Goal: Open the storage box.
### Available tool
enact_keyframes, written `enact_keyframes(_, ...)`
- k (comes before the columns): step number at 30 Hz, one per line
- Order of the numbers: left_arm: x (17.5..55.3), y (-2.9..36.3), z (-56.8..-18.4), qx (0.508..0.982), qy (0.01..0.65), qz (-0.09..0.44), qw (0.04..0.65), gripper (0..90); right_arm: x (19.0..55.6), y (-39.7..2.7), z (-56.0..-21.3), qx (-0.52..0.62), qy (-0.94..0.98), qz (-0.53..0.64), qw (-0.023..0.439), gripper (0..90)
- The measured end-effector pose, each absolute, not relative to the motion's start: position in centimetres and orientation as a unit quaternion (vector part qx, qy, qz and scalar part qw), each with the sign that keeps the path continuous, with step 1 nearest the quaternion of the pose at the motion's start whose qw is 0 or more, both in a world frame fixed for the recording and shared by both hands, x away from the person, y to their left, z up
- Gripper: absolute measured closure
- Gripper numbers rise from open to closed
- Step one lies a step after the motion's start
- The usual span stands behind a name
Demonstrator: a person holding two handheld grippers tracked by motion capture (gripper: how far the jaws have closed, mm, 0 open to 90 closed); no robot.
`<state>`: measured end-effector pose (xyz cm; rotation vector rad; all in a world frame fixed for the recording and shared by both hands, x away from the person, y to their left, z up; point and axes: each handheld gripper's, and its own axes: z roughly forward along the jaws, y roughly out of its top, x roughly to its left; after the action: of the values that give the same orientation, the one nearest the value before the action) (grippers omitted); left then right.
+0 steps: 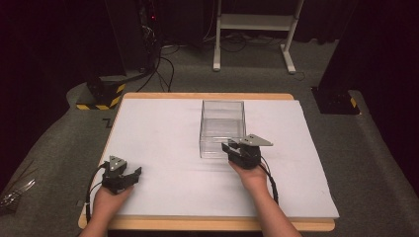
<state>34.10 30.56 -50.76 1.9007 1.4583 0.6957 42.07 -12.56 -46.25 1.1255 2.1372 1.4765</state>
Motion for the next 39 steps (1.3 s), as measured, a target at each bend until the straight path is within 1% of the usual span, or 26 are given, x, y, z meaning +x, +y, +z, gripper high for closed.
enact_keyframes(1, 34.1, 30.6, -50.8, 0.722, 0.554, 0.264, 0.318, 37.3, 42.2, -13.0, -46.3, 0.388, 0.745, 0.523, 0.145, 70.1)
enact_keyframes(5, 34.1, 30.5, -50.8, 0.722, 0.554, 0.265, 0.318, 37.4, 42.3, -13.7, -46.3, 0.371, 0.753, 0.524, 0.144, 75.8)
enact_keyframes(9, 34.1, 30.5, -50.8, 0.722, 0.554, 0.265, 0.317, 37.4, 42.1, -14.1, -46.3, 0.368, 0.755, 0.522, 0.151, 79.1)
enact_keyframes(11, 34.1, 30.5, -50.8, 0.722, 0.554, 0.266, 0.317, 37.4, 42.0, -14.1, -46.3, 0.368, 0.755, 0.521, 0.153, 79.3)
enact_keyframes(13, 34.1, 30.5, -50.8, 0.721, 0.554, 0.267, 0.317, 37.4, 41.8, -14.4, -46.1, 0.369, 0.753, 0.519, 0.166, 82.1)
enact_keyframes(15, 34.1, 30.5, -50.8, 0.722, 0.554, 0.267, 0.317, 37.4, 41.7, -14.5, -46.1, 0.372, 0.751, 0.519, 0.168, 82.1)
enact_keyframes(17, 34.1, 30.5, -50.8, 0.722, 0.554, 0.267, 0.318, 37.4, 41.7, -15.1, -46.1, 0.376, 0.749, 0.517, 0.173, 79.0)
enact_keyframes(18, 34.1, 30.5, -50.8, 0.722, 0.555, 0.265, 0.318, 37.4, 41.7, -15.4, -46.1, 0.383, 0.747, 0.513, 0.179, 80.5)
enact_keyframes(19, 34.0, 30.5, -50.8, 0.722, 0.554, 0.267, 0.317, 37.4, 41.8, -16.0, -46.2, 0.384, 0.746, 0.516, 0.173, 81.2)
enact_keyframes(21, 34.1, 30.5, -50.8, 0.722, 0.554, 0.267, 0.318, 37.5, 41.8, -16.0, -46.2, 0.382, 0.748, 0.513, 0.175, 81.2)
enact_keyframes(22, 34.1, 30.5, -50.8, 0.722, 0.555, 0.265, 0.318, 37.5, 41.6, -16.0, -46.0, 0.374, 0.755, 0.503, 0.192, 80.9)
enact_keyframes(28, 34.1, 30.5, -50.8, 0.721, 0.554, 0.266, 0.318, 37.5, 41.6, -16.2, -46.0, 0.371, 0.756, 0.504, 0.191, 81.3)
enact_keyframes(29, 34.0, 30.5, -50.8, 0.722, 0.554, 0.266, 0.318, 37.5, 41.6, -16.3, -46.0, 0.376, 0.754, 0.501, 0.197, 82.4)
enact_keyframes(32, 34.1, 30.5, -50.8, 0.722, 0.555, 0.265, 0.318, 37.5, 41.7, -16.8, -46.0, 0.377, 0.751, 0.511, 0.182, 78.2)
enact_keyframes(33, 34.1, 30.5, -50.8, 0.722, 0.555, 0.265, 0.318, 37.5, 41.7, -16.8, -46.0, 0.377, 0.751, 0.511, 0.182, 78.2)
enact_keyframes(35, 34.1, 30.5, -50.8, 0.722, 0.555, 0.265, 0.318, 37.5, 41.9, -16.8, -46.1, 0.358, 0.755, 0.531, 0.141, 72.9)
enact_keyframes(36, 34.1, 30.5, -50.8, 0.722, 0.555, 0.265, 0.318, 37.5, 41.9, -16.7, -46.1, 0.353, 0.758, 0.532, 0.132, 71.7)
enact_keyframes(37, 34.1, 30.5, -50.8, 0.722, 0.555, 0.265, 0.318, 37.5, 41.9, -16.7, -46.1, 0.353, 0.758, 0.532, 0.132, 71.7)
enact_keyframes(39, 34.1, 30.5, -50.8, 0.722, 0.555, 0.265, 0.318, 37.5, 42.5, -16.0, -46.4, 0.353, 0.768, 0.521, 0.118, 67.4)
